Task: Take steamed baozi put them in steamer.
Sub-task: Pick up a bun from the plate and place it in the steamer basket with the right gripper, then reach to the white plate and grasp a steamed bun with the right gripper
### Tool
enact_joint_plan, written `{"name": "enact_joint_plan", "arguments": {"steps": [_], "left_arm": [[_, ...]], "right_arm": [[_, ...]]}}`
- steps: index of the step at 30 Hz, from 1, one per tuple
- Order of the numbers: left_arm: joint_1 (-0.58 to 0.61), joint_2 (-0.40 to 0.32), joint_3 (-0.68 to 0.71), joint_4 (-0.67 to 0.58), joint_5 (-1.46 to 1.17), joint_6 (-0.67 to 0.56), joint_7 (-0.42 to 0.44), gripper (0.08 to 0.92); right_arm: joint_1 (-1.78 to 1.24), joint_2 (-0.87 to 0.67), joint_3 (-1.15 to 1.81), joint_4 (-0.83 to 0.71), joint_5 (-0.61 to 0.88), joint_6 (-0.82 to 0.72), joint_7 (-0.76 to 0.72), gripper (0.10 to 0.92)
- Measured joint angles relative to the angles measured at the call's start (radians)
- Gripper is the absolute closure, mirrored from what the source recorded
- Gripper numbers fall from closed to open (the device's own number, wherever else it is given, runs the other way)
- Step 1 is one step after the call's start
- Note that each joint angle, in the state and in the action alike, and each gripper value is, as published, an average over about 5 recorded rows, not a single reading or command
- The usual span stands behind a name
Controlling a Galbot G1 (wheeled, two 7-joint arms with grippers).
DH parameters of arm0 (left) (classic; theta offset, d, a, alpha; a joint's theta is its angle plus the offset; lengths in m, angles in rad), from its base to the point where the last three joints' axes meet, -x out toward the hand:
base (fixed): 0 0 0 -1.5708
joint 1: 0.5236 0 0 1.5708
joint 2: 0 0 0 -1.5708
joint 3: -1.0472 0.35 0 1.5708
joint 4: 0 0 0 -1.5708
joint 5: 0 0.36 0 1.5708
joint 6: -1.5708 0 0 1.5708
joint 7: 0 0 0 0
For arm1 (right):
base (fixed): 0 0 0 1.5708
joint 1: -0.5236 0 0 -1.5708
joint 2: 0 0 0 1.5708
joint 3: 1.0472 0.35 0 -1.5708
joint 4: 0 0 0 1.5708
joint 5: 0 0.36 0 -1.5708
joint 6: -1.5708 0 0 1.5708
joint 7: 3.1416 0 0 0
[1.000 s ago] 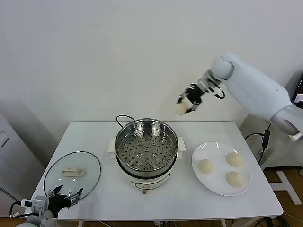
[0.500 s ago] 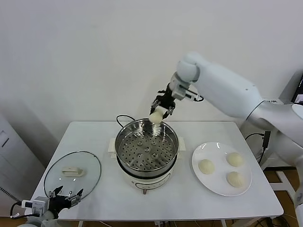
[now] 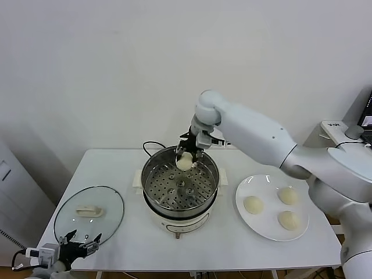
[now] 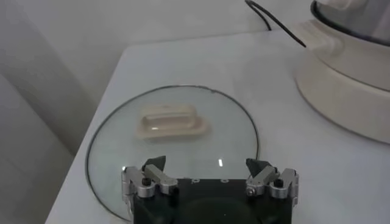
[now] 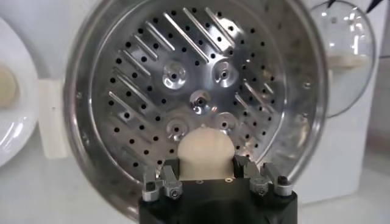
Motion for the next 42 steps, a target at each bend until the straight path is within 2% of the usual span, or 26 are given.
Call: {"name": "enact_joint_plan", "arguments": {"steps": [14,23,27,42], "left_arm": [[-0.004,-0.001,0.003,0.004,-0.001,-0.001,0.001,0.177],[-0.005,-0.002,0.004,0.006,-0.007,0.001,0.001,0.177],[-0.005,-0.004,0.005,0.003,-0.007,0.003,0.000,0.177],[0.010,-0.011,-0.003,-0.013,-0.006,0.004,-0.001,0.177]], "right_arm": [[-0.080,0.045,0.076,-0.044,-0.160,0.000,0.029,0.479],[-0.080,0.040,0.087,-0.049,-0.157,0.000,0.045,0.254],[-0.045,0.023,0.065,-0.056,-0.084,0.000,0.034,0.207],[0.241,-0.117,-0.188,-0.172,0.417,-0.014,-0.115,0.203]]}}
